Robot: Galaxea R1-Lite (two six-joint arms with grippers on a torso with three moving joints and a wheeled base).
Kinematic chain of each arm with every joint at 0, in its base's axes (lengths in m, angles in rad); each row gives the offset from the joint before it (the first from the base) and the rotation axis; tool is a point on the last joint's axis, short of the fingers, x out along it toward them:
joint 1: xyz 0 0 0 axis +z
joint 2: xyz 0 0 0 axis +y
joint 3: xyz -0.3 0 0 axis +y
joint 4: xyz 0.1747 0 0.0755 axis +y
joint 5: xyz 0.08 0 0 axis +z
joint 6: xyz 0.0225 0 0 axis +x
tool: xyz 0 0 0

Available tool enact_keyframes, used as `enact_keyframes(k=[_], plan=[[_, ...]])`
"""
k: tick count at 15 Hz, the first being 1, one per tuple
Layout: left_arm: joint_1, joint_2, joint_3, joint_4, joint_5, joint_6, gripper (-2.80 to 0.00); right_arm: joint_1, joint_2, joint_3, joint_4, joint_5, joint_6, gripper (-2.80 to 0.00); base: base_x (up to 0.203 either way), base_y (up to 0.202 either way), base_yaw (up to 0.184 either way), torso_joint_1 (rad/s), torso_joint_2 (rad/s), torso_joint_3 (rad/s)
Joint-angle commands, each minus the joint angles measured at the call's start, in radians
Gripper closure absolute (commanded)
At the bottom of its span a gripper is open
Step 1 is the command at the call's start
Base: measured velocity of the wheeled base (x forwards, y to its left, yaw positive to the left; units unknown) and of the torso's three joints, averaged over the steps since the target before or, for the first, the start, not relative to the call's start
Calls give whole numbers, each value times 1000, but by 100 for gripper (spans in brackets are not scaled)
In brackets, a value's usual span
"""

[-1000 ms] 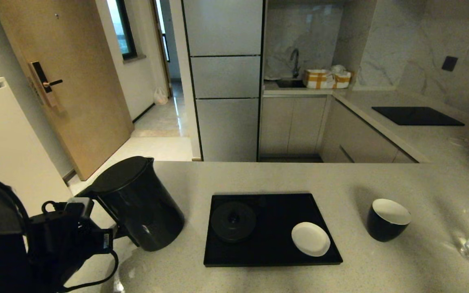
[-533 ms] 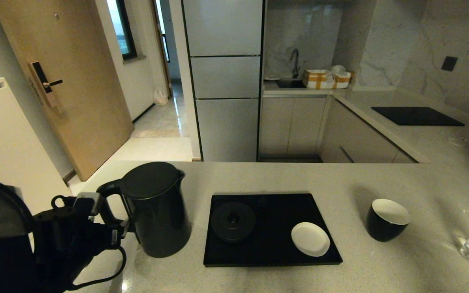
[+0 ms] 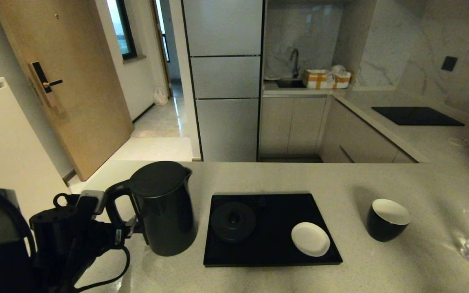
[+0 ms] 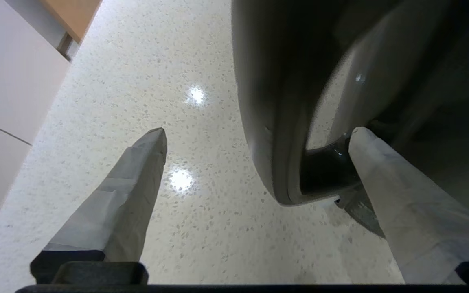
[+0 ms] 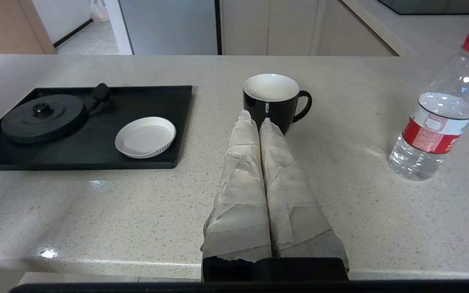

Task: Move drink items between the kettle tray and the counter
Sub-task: Place it on the left, then return the bottled water to its original position

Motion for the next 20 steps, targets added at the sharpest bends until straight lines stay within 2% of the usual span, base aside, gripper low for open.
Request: enact_keyframes(k=[1, 6, 11, 13, 14, 15, 16, 17, 19, 20], plan=[[-1, -60, 43, -4, 2, 3, -280, 0, 0, 0, 1, 0, 0, 0, 0, 0, 0, 0, 0, 0], [-1, -171, 131, 3, 0, 4, -280, 0, 0, 0, -1, 0, 0, 0, 0, 0, 0, 0, 0, 0], [1, -470, 110, 207, 16, 6, -280, 0, 0, 0, 1, 0, 0, 0, 0, 0, 0, 0, 0, 0], [10, -654, 27, 397, 58, 0, -280, 0, 0, 0, 1, 0, 0, 0, 0, 0, 0, 0, 0, 0], [18, -771, -47, 557, 70, -16, -280, 0, 0, 0, -1, 0, 0, 0, 0, 0, 0, 0, 0, 0], [23, -874, -142, 763, 77, -42, -280, 0, 0, 0, 1, 0, 0, 0, 0, 0, 0, 0, 0, 0], [28, -974, -271, 1037, 83, -77, 0, 0, 0, 0, 1, 0, 0, 0, 0, 0, 0, 0, 0, 0], [33, -1052, -367, 1230, 88, -111, 0, 0, 0, 0, 1, 0, 0, 0, 0, 0, 0, 0, 0, 0], [36, -1228, -595, 1682, 28, -203, 0, 0, 0, 0, -1, 0, 0, 0, 0, 0, 0, 0, 0, 0], [37, -1330, -672, 1837, 3, -230, 0, 0, 0, 0, 1, 0, 0, 0, 0, 0, 0, 0, 0, 0]])
